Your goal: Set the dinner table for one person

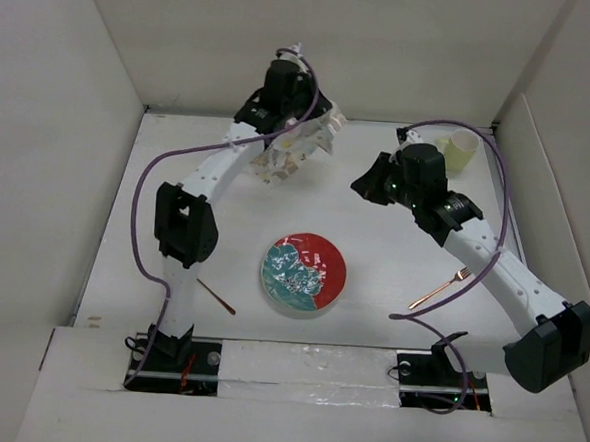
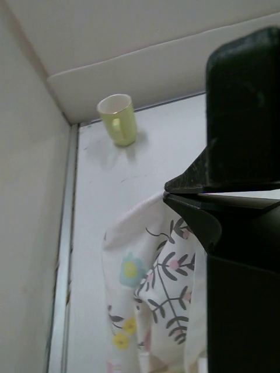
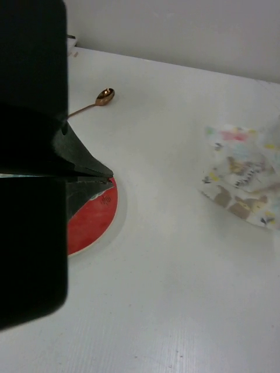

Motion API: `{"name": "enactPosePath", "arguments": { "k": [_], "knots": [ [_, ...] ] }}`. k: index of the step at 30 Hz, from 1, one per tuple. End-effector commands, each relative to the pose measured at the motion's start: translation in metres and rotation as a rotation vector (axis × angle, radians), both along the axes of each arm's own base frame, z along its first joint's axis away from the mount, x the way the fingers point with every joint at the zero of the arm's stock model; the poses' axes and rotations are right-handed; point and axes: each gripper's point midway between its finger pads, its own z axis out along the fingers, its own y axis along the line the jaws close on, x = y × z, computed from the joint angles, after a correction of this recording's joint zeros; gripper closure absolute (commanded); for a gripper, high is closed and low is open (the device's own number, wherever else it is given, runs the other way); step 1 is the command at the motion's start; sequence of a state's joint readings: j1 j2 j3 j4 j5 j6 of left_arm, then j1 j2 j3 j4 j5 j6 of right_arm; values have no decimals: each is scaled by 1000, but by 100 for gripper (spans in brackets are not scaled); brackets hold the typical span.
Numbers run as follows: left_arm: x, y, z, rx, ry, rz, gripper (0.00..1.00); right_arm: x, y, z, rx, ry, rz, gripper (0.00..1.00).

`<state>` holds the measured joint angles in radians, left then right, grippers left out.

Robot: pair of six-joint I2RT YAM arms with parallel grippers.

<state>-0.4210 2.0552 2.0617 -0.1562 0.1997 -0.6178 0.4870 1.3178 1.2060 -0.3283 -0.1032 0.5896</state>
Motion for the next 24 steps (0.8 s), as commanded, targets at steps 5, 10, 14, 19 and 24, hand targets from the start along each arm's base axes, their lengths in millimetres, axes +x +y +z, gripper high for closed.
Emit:
{"name": "enactPosePath", "arguments": {
  "k": [5,10,14,19,24],
  "knots": [
    [-31,-98,-13,9,-1,-112,98,-19,-22,-5,1,-11,-90,64],
    [-43,-112,-16,56,-3,-184,14,-14,-40,-22,-54,25,-168,39],
    [-34,-68,4,133,-64,-98,20,-6,-47,-38,-78,50,-199,83],
    [-30,28,-41,229,4,78,75,18,-61,-71,-157,116,-250,100],
    [-23,64,-132,320,202,109,79,38,-58,-114,-231,219,-230,70]
  ]
}}
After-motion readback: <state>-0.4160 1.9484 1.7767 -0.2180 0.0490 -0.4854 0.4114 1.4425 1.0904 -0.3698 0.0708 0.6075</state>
